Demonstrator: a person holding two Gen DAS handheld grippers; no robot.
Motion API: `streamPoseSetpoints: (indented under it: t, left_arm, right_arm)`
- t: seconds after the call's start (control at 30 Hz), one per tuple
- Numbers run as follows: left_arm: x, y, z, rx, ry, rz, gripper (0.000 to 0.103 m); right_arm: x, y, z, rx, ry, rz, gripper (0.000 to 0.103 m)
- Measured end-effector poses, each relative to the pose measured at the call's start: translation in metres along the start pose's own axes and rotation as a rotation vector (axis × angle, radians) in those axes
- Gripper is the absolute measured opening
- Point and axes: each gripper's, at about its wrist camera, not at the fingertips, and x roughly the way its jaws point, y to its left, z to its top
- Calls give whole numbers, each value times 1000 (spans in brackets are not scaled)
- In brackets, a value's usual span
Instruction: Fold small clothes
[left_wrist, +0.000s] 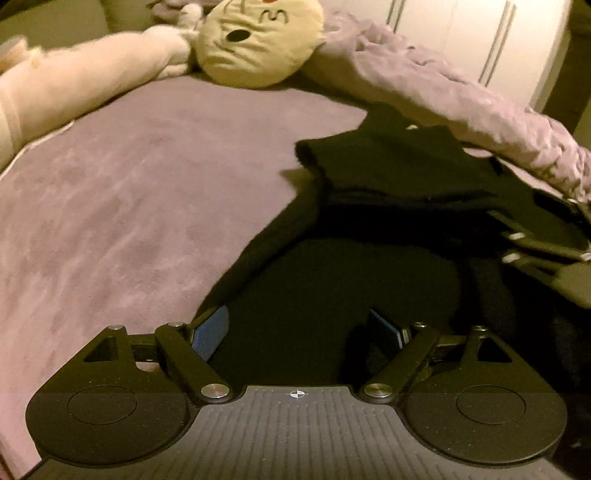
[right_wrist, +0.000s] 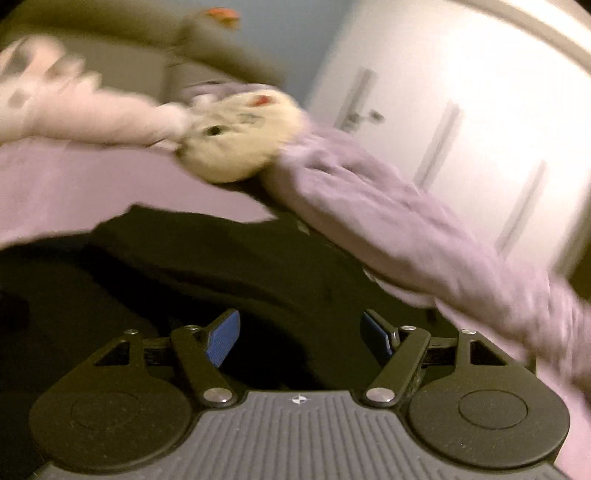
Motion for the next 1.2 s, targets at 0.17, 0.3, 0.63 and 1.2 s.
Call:
streamPoseSetpoints:
  t: [0.17,0.3,0.63,1.2]
  left_arm:
    - [-3,30,-1,-150,29,-112,88]
    - [-7,25,-10,-98,26,-101,88]
    - [-7,15,-11,-77,26,-61,89]
    - [9,-43,17,70,-35,-71,89]
  right_arm:
    - [18,45,12,-246,-32,47,60]
    - [37,51,19,-222,6,67,21]
    - [0,-119,-14,857,-50,-93,13]
    - [-1,-227,-140,1352,94,-198,32]
